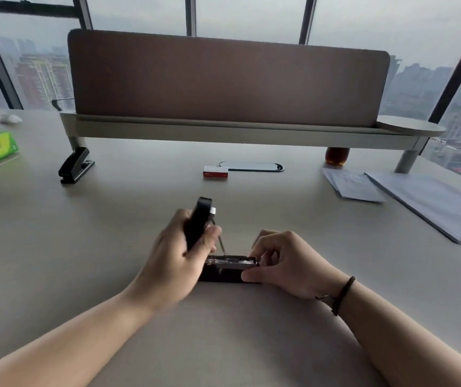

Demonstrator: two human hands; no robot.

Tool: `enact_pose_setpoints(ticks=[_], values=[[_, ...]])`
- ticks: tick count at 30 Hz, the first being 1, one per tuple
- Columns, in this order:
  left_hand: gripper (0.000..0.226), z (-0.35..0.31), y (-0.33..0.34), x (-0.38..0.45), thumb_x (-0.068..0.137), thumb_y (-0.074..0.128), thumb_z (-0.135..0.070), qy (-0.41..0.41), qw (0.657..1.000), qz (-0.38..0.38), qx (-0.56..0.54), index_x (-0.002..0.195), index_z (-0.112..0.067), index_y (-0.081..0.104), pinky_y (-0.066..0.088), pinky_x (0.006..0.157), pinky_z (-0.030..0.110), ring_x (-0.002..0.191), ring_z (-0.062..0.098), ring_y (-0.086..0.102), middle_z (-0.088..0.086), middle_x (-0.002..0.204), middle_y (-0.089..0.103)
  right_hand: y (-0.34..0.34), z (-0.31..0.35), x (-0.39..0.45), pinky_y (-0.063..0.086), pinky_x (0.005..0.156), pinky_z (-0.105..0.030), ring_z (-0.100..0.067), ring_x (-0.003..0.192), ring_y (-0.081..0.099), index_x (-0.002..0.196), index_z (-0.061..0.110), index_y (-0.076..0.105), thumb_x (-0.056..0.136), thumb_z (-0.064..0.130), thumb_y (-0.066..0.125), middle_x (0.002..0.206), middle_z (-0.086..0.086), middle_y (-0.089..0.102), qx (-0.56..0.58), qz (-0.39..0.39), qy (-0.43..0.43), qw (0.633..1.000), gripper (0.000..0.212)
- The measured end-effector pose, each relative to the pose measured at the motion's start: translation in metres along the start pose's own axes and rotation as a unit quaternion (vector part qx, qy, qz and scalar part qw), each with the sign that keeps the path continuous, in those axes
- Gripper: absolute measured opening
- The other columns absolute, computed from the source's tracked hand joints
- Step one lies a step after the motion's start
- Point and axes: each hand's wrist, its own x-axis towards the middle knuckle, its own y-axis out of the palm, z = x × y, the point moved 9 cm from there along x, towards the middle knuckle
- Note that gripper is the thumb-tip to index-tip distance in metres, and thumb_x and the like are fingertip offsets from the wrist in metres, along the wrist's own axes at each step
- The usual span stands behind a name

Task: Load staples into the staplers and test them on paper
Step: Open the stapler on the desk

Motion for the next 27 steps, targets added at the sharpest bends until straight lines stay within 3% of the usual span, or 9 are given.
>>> enact_pose_setpoints(ticks=[4,8,10,13,15,17,20,24,27], values=[[0.031,0.006,-0.008,0.001,0.084,0.064,-0.041,-0.067,0.977,-0.012,-0.2,0.088,-0.01,0.056,0.053,0.085,0.056,0.082,0.035,0.069,0.012,0.084,0.069,-0.001,0.0,0.001,0.042,0.057,-0.022,-0.008,0.059,0.048,0.069,0.013,0.069,0.067,0.02,0.088,0.091,-0.005,0.066,0.004,0.001,0.002,1.0,0.02],[0.019,0.009,-0.037,0.013,0.086,0.063,-0.011,-0.082,0.934,-0.087,-0.337,0.079,-0.015,0.047,0.057,0.069,0.044,0.068,0.036,0.065,0.021,0.08,0.065,-0.004,-0.003,0.001,0.042,0.058,-0.021,-0.005,0.057,0.048,0.07,0.01,0.069,0.066,0.02,0.089,0.085,-0.003,0.065,0.002,-0.004,0.006,1.0,0.023],[0.015,0.015,-0.05,0.02,0.083,0.055,-0.004,-0.094,0.936,-0.074,-0.332,0.081,-0.015,0.045,0.059,0.066,0.043,0.069,0.035,0.066,0.022,0.085,0.066,-0.008,-0.005,0.0,0.04,0.056,-0.018,-0.003,0.055,0.047,0.068,0.011,0.068,0.065,0.019,0.089,0.078,0.002,0.062,0.002,-0.006,0.01,1.0,0.022],[0.01,0.032,-0.042,0.024,0.078,0.057,-0.001,-0.156,0.941,0.101,-0.282,0.082,-0.009,0.054,0.059,0.074,0.043,0.088,0.037,0.071,0.023,0.101,0.071,-0.012,-0.005,-0.001,0.04,0.055,-0.013,-0.001,0.054,0.047,0.065,0.021,0.066,0.065,0.021,0.089,0.076,0.005,0.061,-0.01,-0.005,0.009,1.0,0.023],[0.006,0.048,-0.038,0.018,0.077,0.064,-0.003,-0.205,0.925,0.204,-0.247,0.082,-0.006,0.065,0.058,0.082,0.04,0.103,0.037,0.069,0.024,0.111,0.071,-0.016,-0.006,-0.001,0.039,0.055,-0.013,0.0,0.054,0.047,0.064,0.023,0.066,0.064,0.023,0.089,0.077,-0.001,0.064,-0.024,-0.008,0.008,1.0,0.024],[0.021,0.061,-0.036,0.009,0.068,0.082,-0.014,-0.246,0.899,0.27,-0.24,0.085,-0.005,0.075,0.058,0.086,0.031,0.109,0.032,0.068,0.023,0.118,0.07,-0.018,-0.006,-0.001,0.038,0.054,-0.013,0.0,0.053,0.047,0.064,0.024,0.066,0.064,0.025,0.089,0.074,0.002,0.061,-0.039,-0.007,0.006,0.999,0.024],[0.047,0.068,-0.036,0.003,0.055,0.093,-0.033,-0.251,0.896,0.306,-0.201,0.092,-0.007,0.079,0.054,0.089,0.024,0.113,0.027,0.067,0.016,0.12,0.071,-0.018,-0.005,-0.002,0.036,0.053,-0.013,0.0,0.052,0.047,0.062,0.025,0.066,0.064,0.026,0.089,0.069,0.009,0.057,-0.045,-0.005,0.004,0.999,0.024],[0.025,0.067,-0.034,0.004,0.071,0.083,-0.008,-0.231,0.912,0.317,-0.125,0.095,-0.017,0.08,0.054,0.094,0.03,0.112,0.03,0.067,0.009,0.115,0.074,-0.019,-0.004,-0.002,0.037,0.054,-0.013,0.0,0.053,0.046,0.062,0.025,0.067,0.064,0.025,0.089,0.069,0.009,0.057,-0.047,-0.012,0.0,0.999,0.022],[0.027,0.066,-0.033,0.002,0.075,0.074,0.001,-0.231,0.909,0.325,-0.118,0.096,-0.015,0.08,0.057,0.083,0.027,0.098,0.025,0.071,0.013,0.107,0.076,-0.019,-0.006,-0.001,0.037,0.054,-0.014,0.0,0.053,0.047,0.065,0.02,0.07,0.064,0.025,0.089,0.069,0.009,0.057,-0.051,-0.014,0.003,0.999,0.021]])
